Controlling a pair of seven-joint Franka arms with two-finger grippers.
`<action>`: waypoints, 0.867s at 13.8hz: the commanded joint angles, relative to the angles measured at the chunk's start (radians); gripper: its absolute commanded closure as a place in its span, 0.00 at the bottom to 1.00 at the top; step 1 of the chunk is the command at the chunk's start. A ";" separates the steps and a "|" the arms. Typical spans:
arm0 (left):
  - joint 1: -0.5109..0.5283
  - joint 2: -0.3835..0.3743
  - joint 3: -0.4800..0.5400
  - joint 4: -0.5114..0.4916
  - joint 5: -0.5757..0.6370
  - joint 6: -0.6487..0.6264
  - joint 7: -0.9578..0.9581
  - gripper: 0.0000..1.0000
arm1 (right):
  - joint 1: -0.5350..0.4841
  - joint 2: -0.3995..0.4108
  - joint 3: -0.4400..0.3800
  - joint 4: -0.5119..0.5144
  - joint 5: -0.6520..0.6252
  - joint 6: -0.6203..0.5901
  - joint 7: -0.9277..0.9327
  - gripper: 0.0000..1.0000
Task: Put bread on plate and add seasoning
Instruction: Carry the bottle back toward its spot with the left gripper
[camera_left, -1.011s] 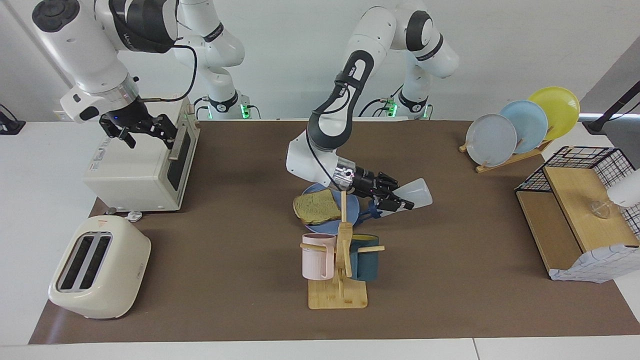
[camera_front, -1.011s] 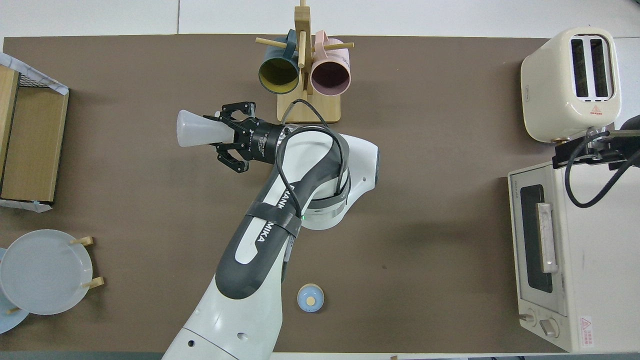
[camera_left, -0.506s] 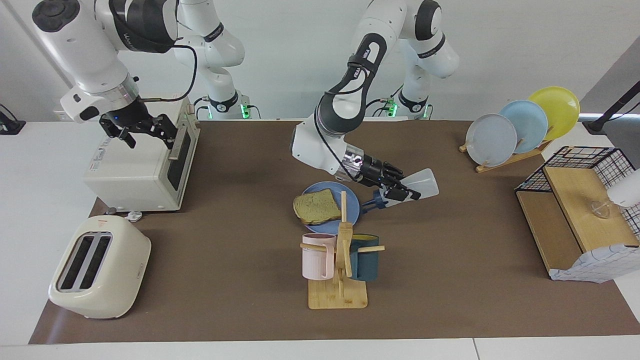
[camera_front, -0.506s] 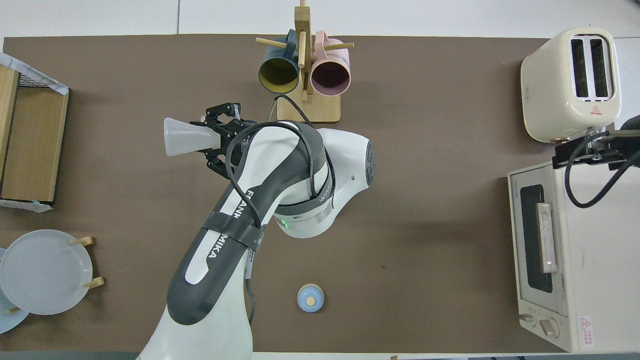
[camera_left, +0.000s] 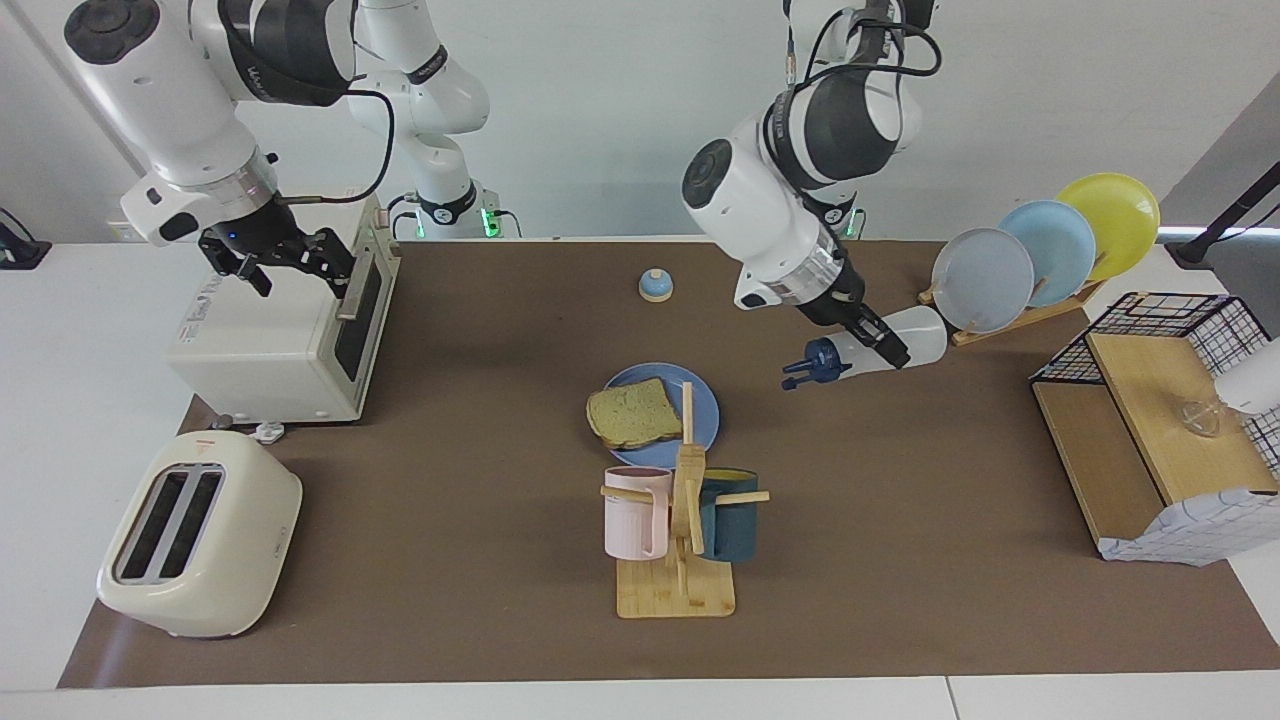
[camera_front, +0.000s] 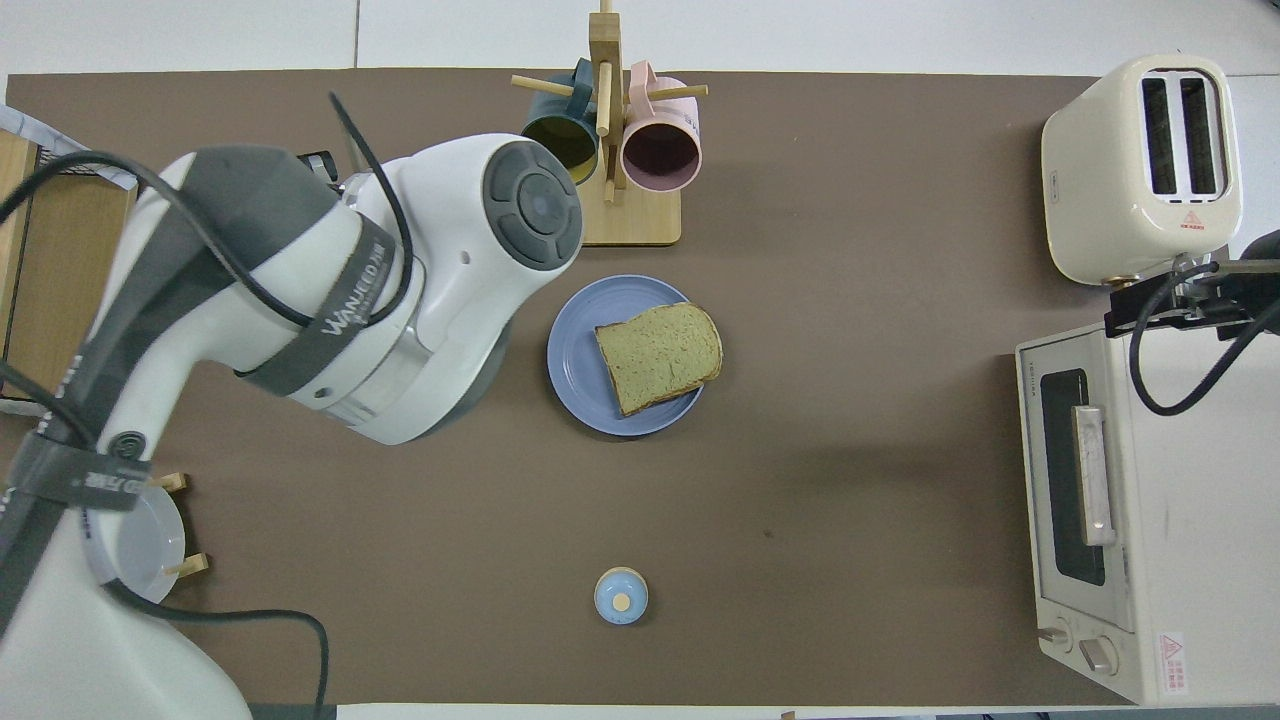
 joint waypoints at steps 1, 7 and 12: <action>0.063 -0.047 -0.011 -0.059 -0.108 0.110 -0.017 1.00 | -0.012 -0.012 0.008 -0.007 -0.011 -0.006 -0.022 0.00; 0.223 -0.095 -0.011 -0.095 -0.387 0.263 -0.011 1.00 | -0.012 -0.012 0.008 -0.007 -0.011 -0.007 -0.022 0.00; 0.312 -0.124 -0.011 -0.192 -0.614 0.450 -0.017 1.00 | -0.012 -0.012 0.008 -0.007 -0.011 -0.007 -0.022 0.00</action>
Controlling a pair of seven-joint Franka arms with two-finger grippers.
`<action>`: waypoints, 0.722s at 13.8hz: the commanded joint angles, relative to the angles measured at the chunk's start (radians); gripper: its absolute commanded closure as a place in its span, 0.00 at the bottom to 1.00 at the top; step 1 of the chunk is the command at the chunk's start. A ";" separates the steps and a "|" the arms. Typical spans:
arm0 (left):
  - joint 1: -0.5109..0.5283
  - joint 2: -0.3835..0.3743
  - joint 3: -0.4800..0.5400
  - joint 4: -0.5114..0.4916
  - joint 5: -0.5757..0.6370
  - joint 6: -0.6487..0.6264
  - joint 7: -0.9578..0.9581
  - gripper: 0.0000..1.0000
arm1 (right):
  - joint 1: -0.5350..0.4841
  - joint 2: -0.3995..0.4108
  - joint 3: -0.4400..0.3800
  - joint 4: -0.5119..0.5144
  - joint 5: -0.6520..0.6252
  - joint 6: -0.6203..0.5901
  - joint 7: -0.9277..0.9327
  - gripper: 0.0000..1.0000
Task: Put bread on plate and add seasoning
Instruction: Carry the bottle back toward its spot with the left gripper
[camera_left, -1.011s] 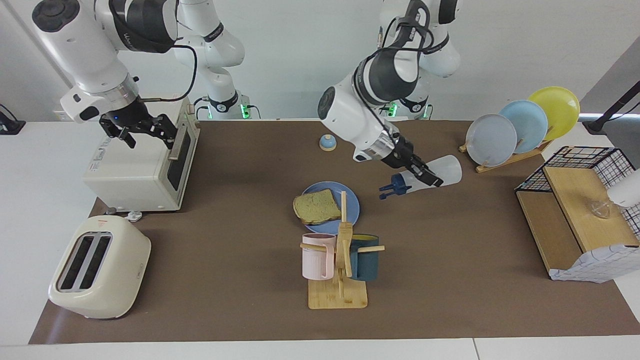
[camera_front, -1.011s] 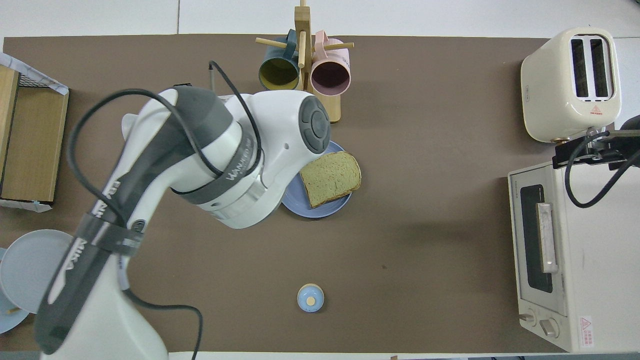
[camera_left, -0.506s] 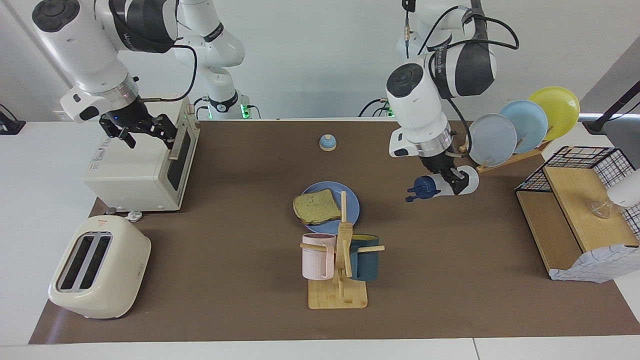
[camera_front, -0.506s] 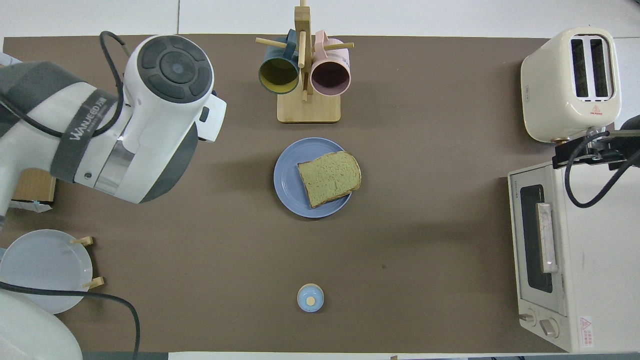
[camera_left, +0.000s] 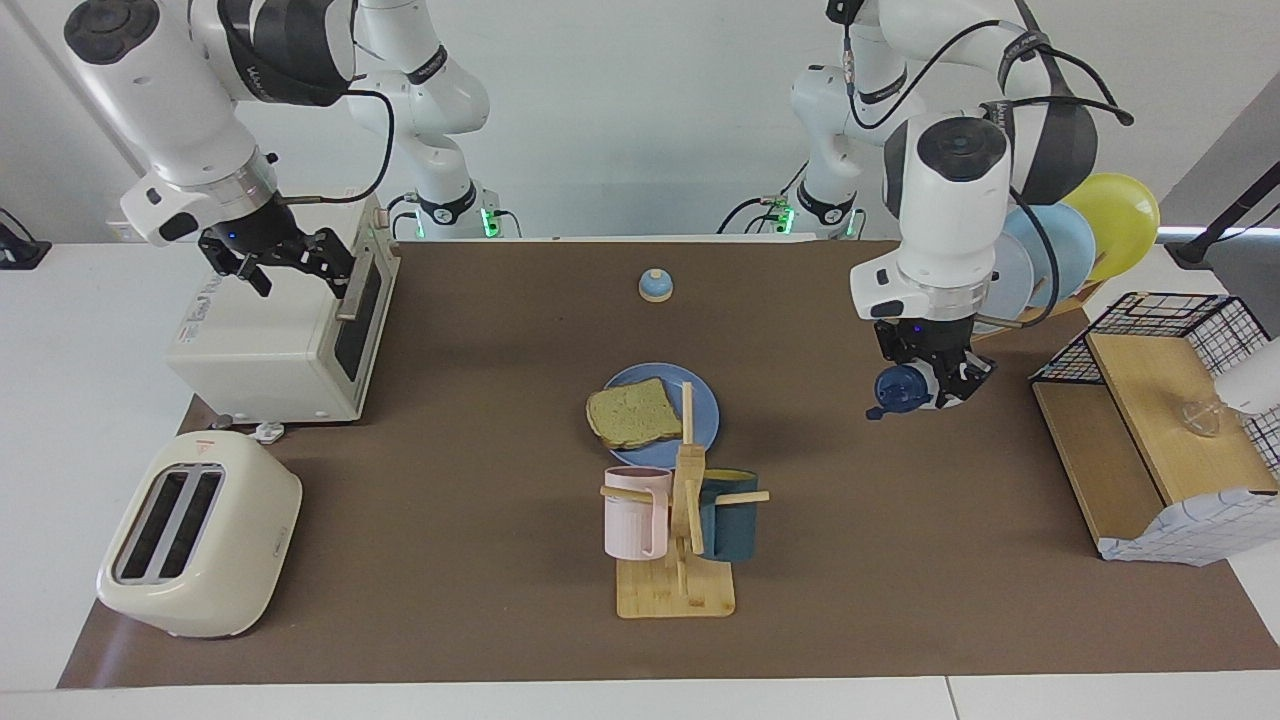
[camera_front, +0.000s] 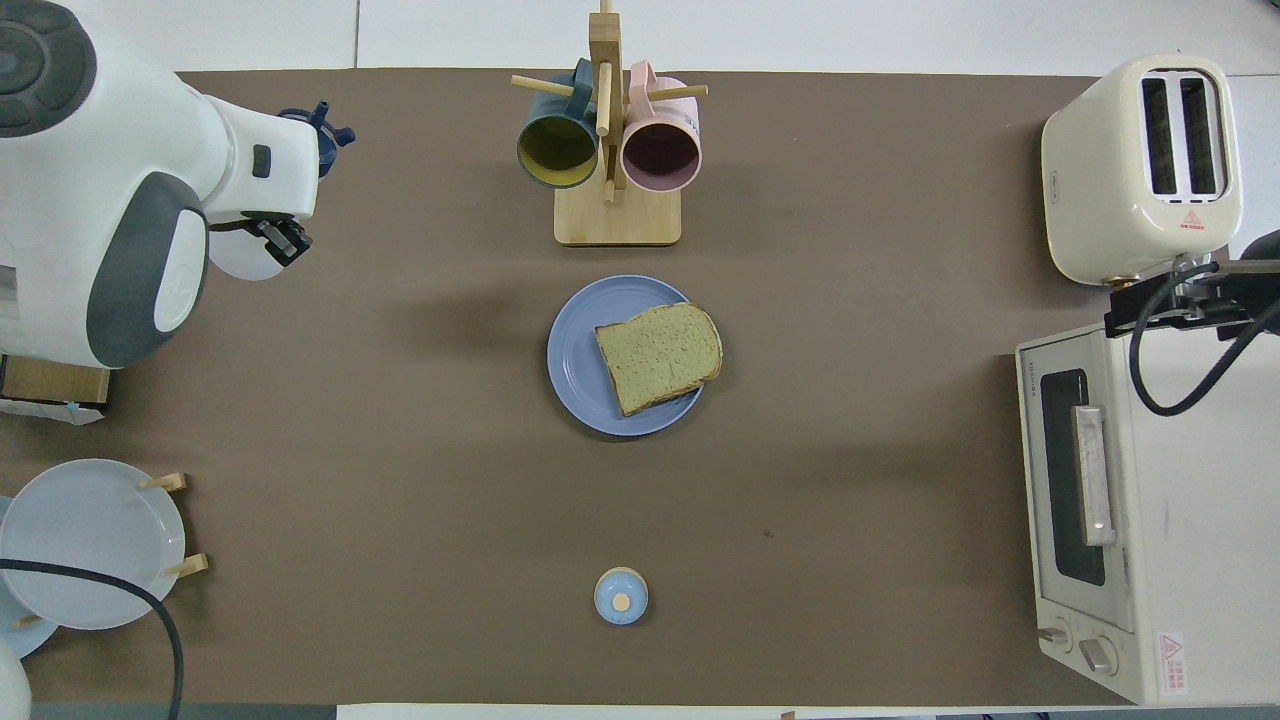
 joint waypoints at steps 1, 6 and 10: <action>0.038 -0.059 -0.011 -0.120 -0.109 0.137 -0.025 1.00 | -0.012 -0.012 0.008 -0.007 -0.011 -0.007 -0.022 0.00; 0.051 -0.086 -0.011 -0.225 -0.279 0.335 -0.185 1.00 | -0.012 -0.012 0.008 -0.007 -0.011 -0.006 -0.022 0.00; 0.029 -0.146 -0.018 -0.450 -0.391 0.728 -0.254 1.00 | -0.012 -0.011 0.008 -0.006 -0.011 -0.006 -0.022 0.00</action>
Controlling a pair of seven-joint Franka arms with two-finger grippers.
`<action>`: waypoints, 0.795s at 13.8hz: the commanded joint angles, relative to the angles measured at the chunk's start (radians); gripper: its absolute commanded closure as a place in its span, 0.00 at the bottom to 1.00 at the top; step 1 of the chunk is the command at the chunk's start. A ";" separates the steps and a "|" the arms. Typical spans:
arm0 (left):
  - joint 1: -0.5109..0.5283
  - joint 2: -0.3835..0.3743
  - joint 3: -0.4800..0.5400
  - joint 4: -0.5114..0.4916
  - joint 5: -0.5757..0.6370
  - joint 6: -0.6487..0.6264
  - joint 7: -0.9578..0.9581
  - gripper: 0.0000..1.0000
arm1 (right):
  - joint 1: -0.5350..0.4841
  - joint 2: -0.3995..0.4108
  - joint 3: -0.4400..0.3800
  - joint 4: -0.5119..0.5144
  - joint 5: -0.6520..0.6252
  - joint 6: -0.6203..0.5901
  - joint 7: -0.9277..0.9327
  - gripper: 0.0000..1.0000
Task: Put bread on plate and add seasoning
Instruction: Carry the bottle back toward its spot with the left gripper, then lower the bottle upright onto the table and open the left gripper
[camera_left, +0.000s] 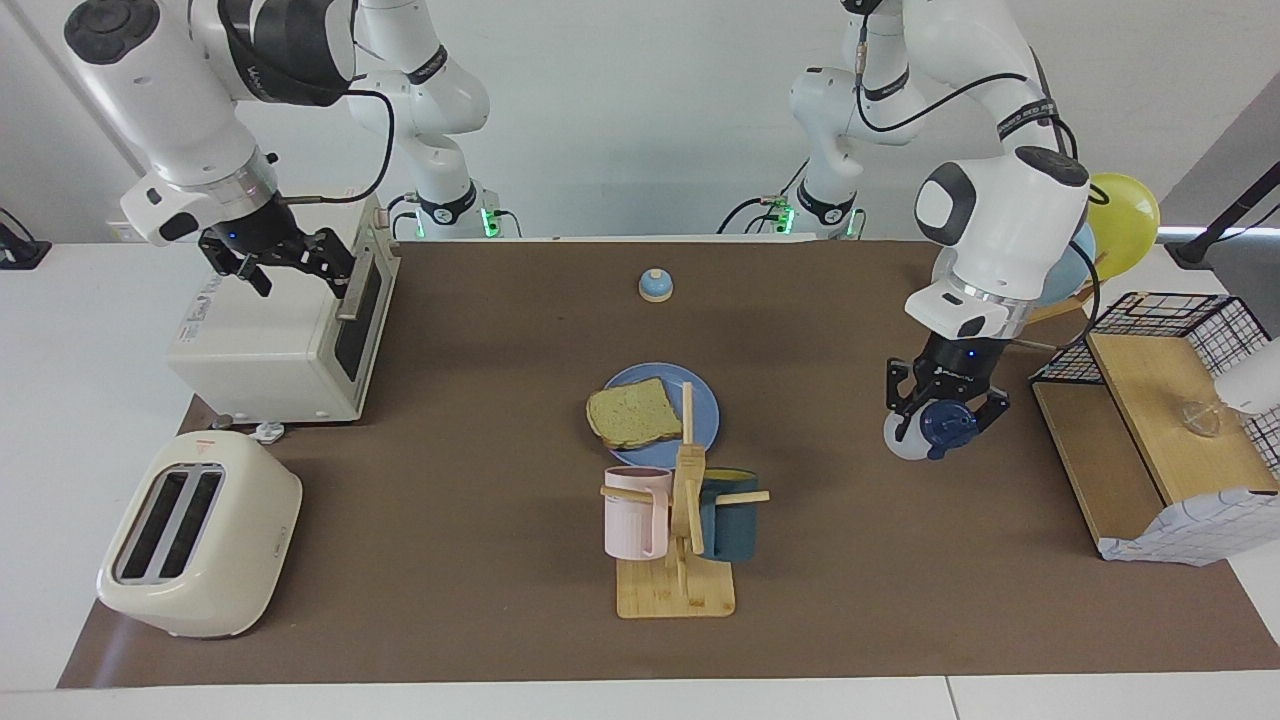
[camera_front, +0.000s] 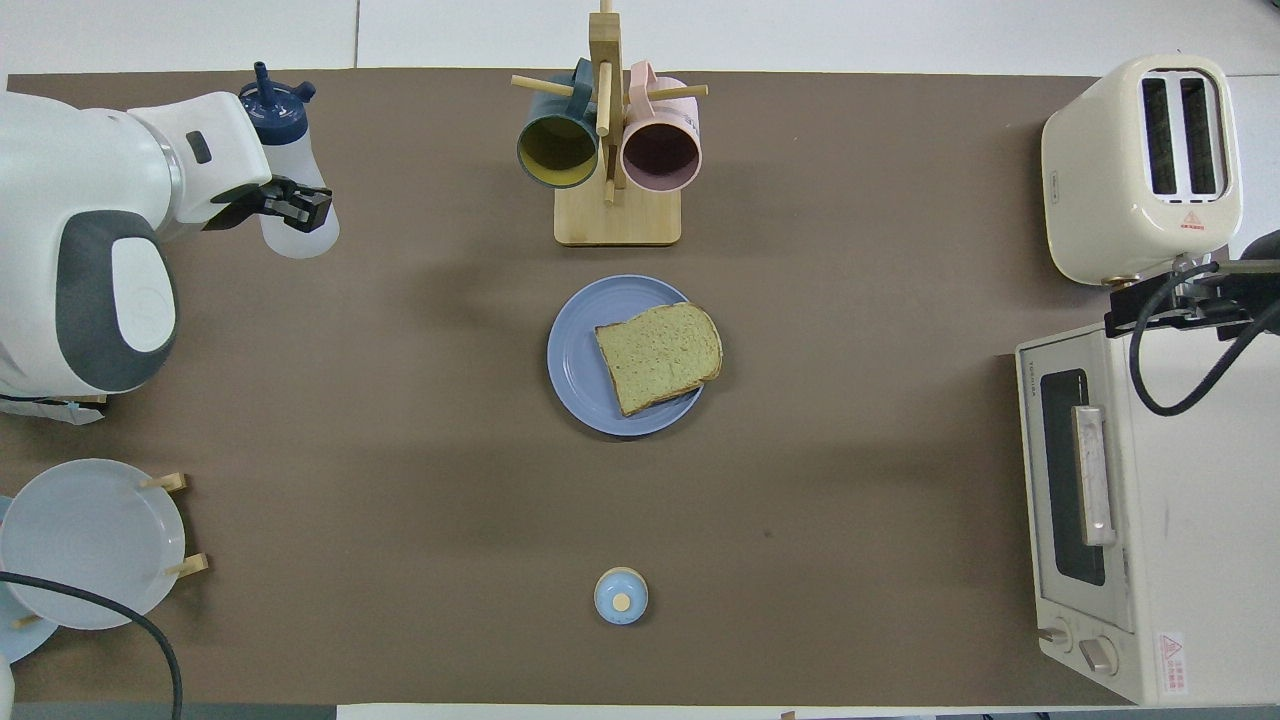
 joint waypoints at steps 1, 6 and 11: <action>-0.032 -0.085 -0.001 -0.187 -0.079 0.227 -0.032 1.00 | -0.012 -0.012 0.008 -0.007 -0.011 -0.007 -0.022 0.00; -0.101 -0.065 -0.002 -0.336 -0.185 0.590 -0.035 1.00 | -0.012 -0.012 0.008 -0.007 -0.011 -0.007 -0.022 0.00; -0.134 -0.027 -0.002 -0.403 -0.187 0.769 -0.034 1.00 | -0.012 -0.012 0.008 -0.007 -0.011 -0.007 -0.022 0.00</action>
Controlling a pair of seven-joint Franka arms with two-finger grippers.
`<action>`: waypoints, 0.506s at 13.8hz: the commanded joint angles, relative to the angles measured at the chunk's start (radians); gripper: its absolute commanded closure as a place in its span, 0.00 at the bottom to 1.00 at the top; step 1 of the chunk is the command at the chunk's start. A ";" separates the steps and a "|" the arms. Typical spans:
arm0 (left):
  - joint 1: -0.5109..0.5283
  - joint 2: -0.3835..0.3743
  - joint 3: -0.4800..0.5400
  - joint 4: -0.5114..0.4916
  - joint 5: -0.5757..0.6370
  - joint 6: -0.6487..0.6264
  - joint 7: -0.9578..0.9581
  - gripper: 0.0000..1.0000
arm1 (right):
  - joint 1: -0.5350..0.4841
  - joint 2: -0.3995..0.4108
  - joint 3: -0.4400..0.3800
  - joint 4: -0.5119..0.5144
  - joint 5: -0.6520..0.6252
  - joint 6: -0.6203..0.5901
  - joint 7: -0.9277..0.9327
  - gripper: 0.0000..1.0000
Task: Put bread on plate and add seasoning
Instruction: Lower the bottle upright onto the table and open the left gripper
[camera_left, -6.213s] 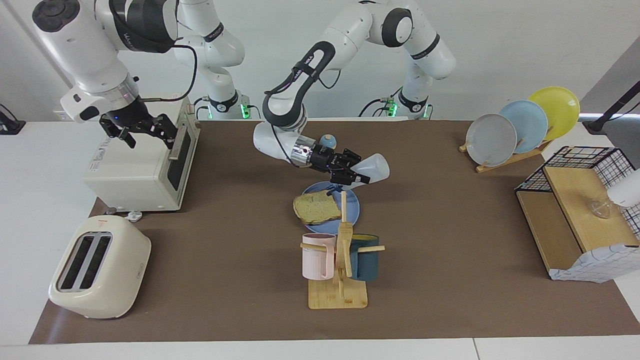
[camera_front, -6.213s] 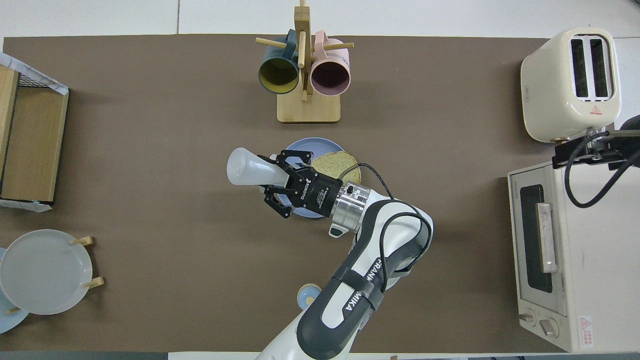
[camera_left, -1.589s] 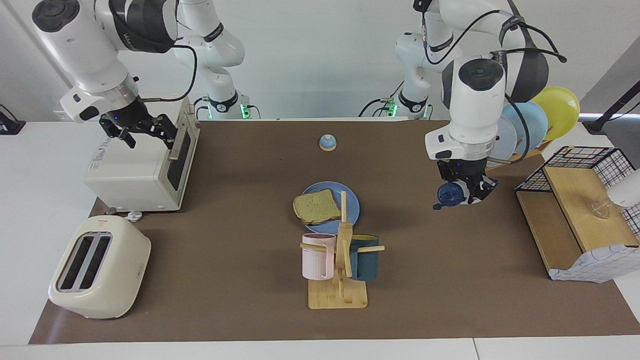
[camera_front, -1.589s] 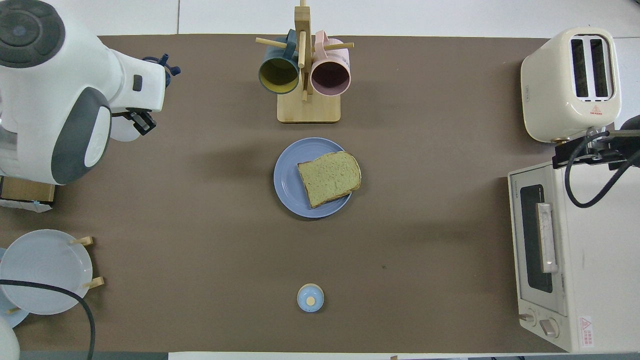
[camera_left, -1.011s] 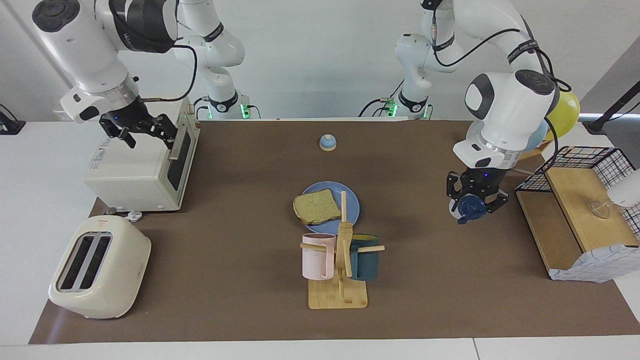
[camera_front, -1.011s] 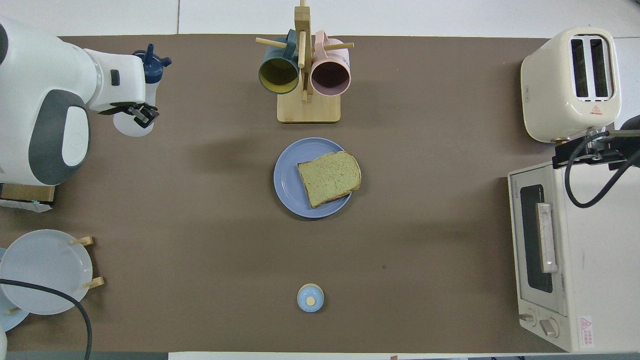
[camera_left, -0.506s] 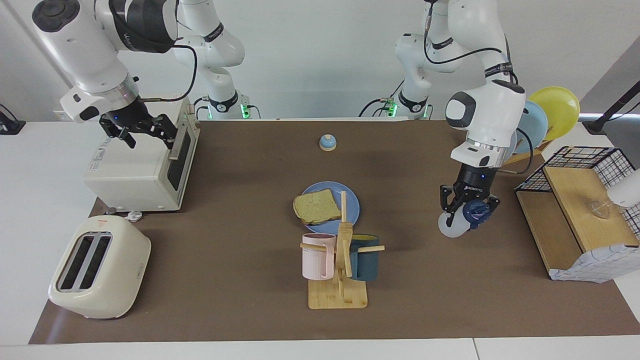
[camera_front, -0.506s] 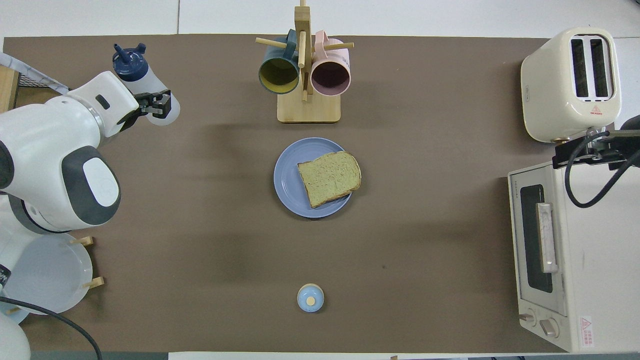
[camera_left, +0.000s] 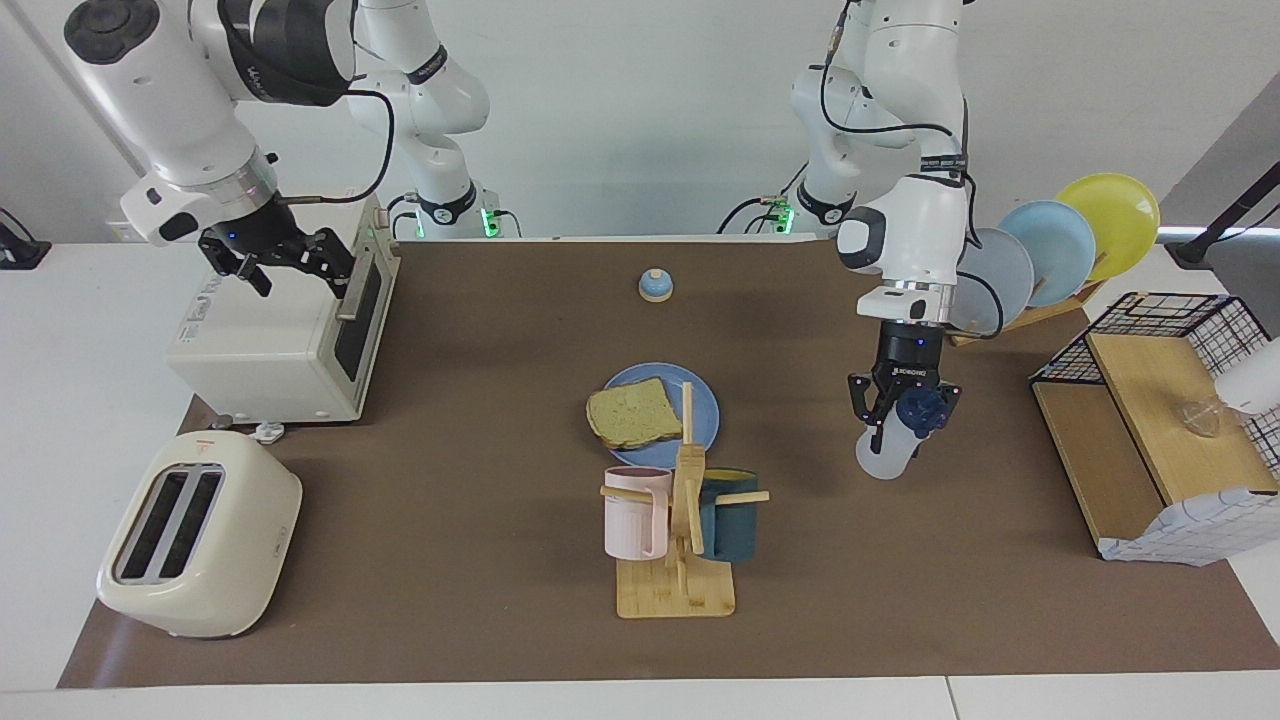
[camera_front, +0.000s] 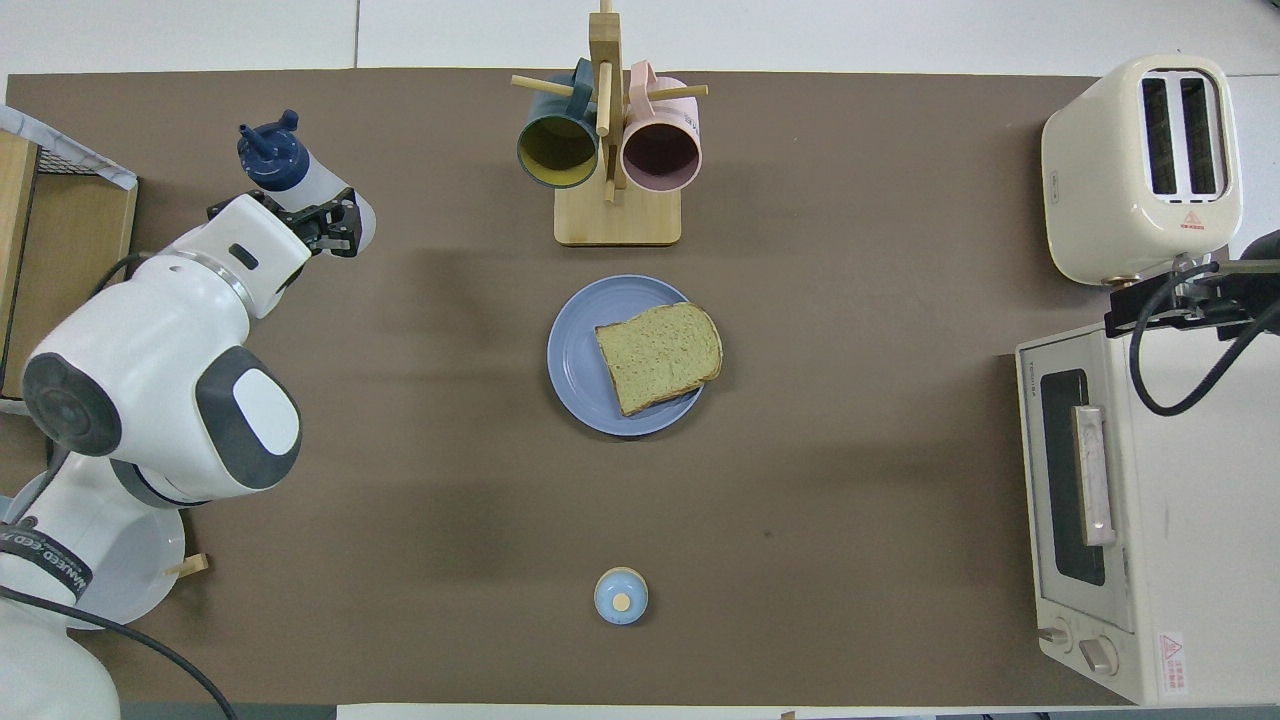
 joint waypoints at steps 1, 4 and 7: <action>-0.019 0.021 0.007 -0.028 -0.014 0.096 -0.001 1.00 | -0.012 -0.012 0.008 -0.007 -0.011 -0.007 -0.022 0.00; -0.043 0.162 -0.004 -0.034 -0.014 0.264 -0.015 1.00 | -0.012 -0.012 0.008 -0.007 -0.011 -0.007 -0.022 0.00; -0.056 0.182 -0.007 -0.030 -0.014 0.264 -0.015 1.00 | -0.012 -0.012 0.008 -0.007 -0.011 -0.007 -0.022 0.00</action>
